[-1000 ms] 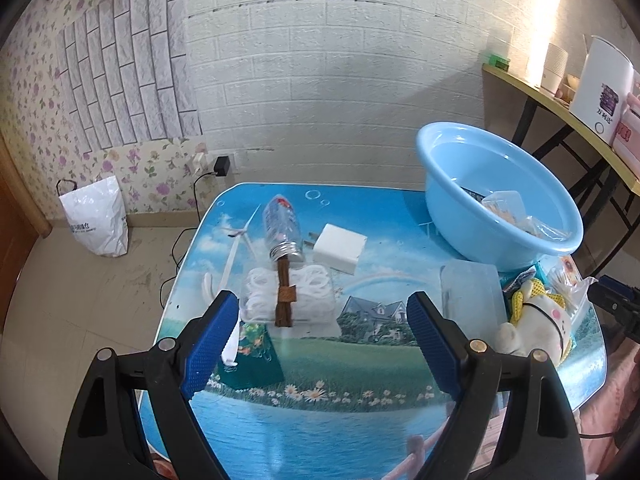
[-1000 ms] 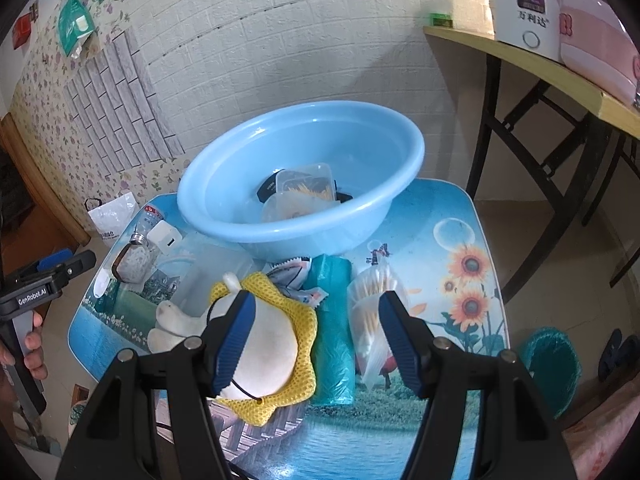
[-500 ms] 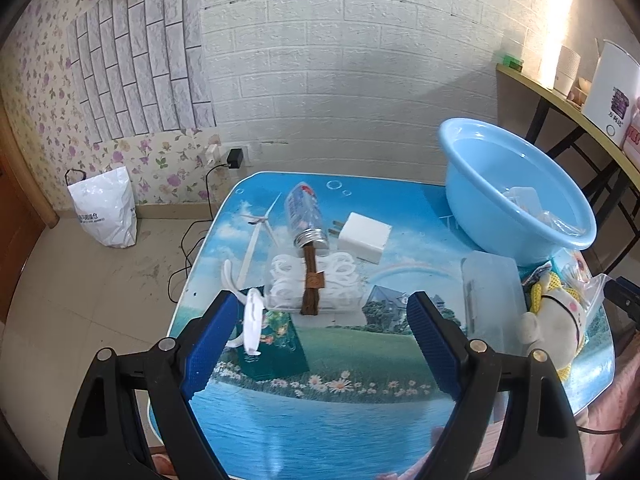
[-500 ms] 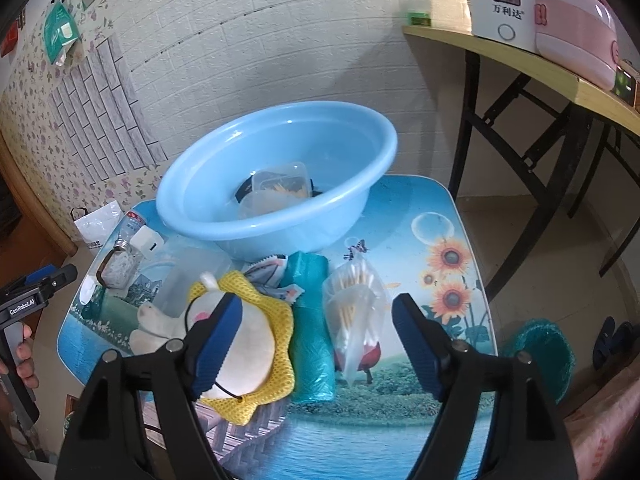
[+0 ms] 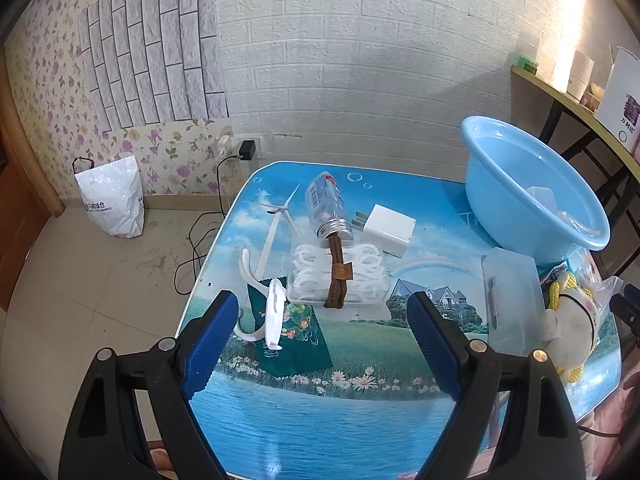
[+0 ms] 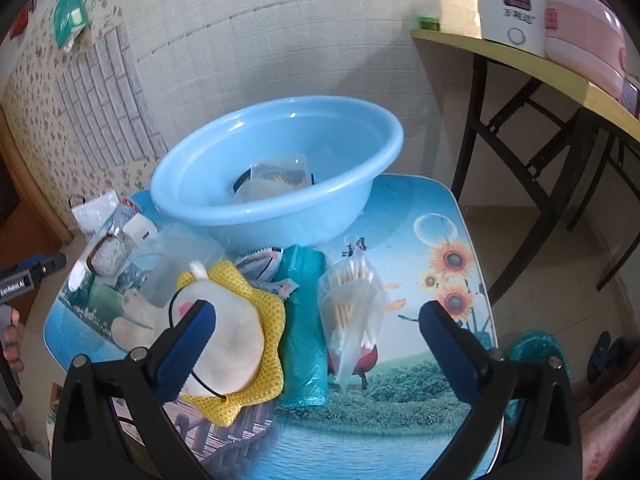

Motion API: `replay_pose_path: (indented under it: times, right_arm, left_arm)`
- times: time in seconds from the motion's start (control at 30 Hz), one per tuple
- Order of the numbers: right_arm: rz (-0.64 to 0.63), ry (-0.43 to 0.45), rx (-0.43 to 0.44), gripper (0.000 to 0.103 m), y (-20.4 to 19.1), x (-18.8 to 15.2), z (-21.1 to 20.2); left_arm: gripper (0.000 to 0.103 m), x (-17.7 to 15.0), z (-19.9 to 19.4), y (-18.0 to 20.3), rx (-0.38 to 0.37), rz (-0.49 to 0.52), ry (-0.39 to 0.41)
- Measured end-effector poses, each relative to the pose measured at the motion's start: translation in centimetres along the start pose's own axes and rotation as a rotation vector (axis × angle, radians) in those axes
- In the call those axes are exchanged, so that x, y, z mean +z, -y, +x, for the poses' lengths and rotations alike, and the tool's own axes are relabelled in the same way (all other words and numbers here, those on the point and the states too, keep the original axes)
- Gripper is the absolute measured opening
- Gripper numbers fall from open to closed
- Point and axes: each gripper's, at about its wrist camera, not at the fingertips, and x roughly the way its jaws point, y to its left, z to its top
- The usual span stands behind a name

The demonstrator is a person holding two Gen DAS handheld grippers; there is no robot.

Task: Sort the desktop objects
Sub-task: 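Withdraw both tools from the basin back over the table, then grasp the white plastic hook with the left tool while the right tool grasps the cotton-swab bag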

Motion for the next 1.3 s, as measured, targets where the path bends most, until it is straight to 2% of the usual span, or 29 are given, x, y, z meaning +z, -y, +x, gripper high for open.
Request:
replay_pose_path:
  times: [1.3]
  right_arm:
    - [0.044, -0.054, -0.02, 0.103, 0.9, -0.1, 1.3]
  left_arm:
    - [0.086, -0.9, 1.4, -2.5, 0.021, -0.06, -0.028]
